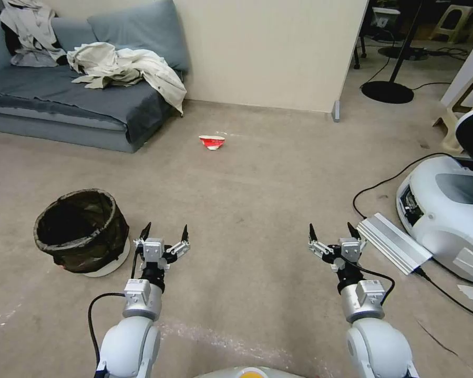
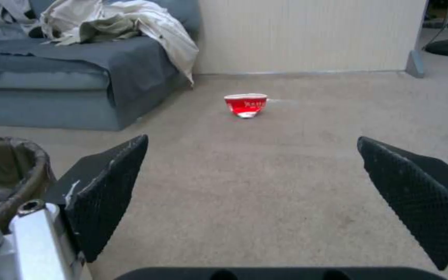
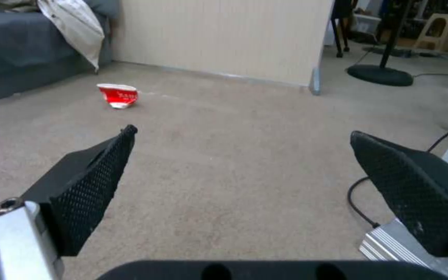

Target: Pick up the trash can from the floor.

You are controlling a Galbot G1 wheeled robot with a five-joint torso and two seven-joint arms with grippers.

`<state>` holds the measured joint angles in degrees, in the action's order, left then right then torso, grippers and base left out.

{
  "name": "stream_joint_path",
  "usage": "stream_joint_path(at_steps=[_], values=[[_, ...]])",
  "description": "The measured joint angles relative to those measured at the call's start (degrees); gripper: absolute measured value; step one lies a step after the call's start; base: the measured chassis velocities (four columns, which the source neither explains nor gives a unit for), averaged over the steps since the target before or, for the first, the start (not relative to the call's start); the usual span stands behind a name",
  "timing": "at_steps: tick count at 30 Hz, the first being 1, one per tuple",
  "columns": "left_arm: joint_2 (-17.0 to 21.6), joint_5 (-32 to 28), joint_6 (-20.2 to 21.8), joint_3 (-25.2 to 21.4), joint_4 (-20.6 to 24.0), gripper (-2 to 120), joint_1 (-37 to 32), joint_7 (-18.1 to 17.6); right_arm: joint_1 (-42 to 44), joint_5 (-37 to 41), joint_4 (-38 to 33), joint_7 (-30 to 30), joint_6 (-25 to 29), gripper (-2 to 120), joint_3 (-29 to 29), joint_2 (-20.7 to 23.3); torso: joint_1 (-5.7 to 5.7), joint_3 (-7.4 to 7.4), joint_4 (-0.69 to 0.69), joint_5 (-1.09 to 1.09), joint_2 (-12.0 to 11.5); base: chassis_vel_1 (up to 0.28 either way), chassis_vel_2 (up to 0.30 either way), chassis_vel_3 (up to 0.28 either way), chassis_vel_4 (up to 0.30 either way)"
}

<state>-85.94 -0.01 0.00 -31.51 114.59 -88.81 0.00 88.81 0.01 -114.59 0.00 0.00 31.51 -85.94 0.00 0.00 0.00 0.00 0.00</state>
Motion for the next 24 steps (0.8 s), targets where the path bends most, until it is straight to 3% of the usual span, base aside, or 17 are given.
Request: stream_joint_path(at_steps=[18, 20, 21, 22, 23, 24], values=[[-0.3, -0.6, 0.4, 0.3, 0.2, 100, 0.2, 0.2, 0.3, 0.9, -1.2, -0.6, -0.8, 100, 0.8, 0.0, 0.0, 0.0, 0.02, 0.02, 0.0, 0.0, 0.0, 0.0, 0.0], [-1.4, -2.9, 1.9, 1.0, 1.5, 100, 0.8, 0.6, 1.3, 3.4, -5.0, -2.2, -2.9, 100, 3.4, -0.1, 0.0, 0.0, 0.04, 0.03, 0.0, 0.0, 0.0, 0.0, 0.0], [-3.0, -5.7, 3.8, 2.6, 3.7, 100, 1.8, 1.5, 2.1, 5.3, -8.0, -3.4, -4.5, 100, 5.3, -0.2, 0.0, 0.0, -0.02, -0.07, 0.0, 0.0, 0.0, 0.0, 0.0], [-3.7, -7.1, 4.6, 3.1, 4.8, 100, 2.3, 2.0, 2.3, 6.4, -8.9, -4.2, -4.6, 100, 6.0, -0.2, -0.01, -0.02, -0.08, -0.08, 0.0, 0.0, 0.0, 0.0, 0.0], [-3.8, -7.6, 4.8, 2.7, 5.3, 100, 2.0, 2.4, 2.4, 8.0, -8.9, -5.4, -3.0, 100, 6.9, 0.1, 0.0, 0.0, -0.04, 0.05, 0.0, -0.05, -0.059, -0.023, -0.01], [-3.6, -7.4, 4.5, 2.2, 5.5, 100, 1.7, 2.9, 2.5, 9.1, -8.8, -6.0, -1.5, 100, 7.2, 0.5, 0.0, 0.0, -0.03, 0.04, 0.0, -0.05, -0.005, -0.001, -0.01]])
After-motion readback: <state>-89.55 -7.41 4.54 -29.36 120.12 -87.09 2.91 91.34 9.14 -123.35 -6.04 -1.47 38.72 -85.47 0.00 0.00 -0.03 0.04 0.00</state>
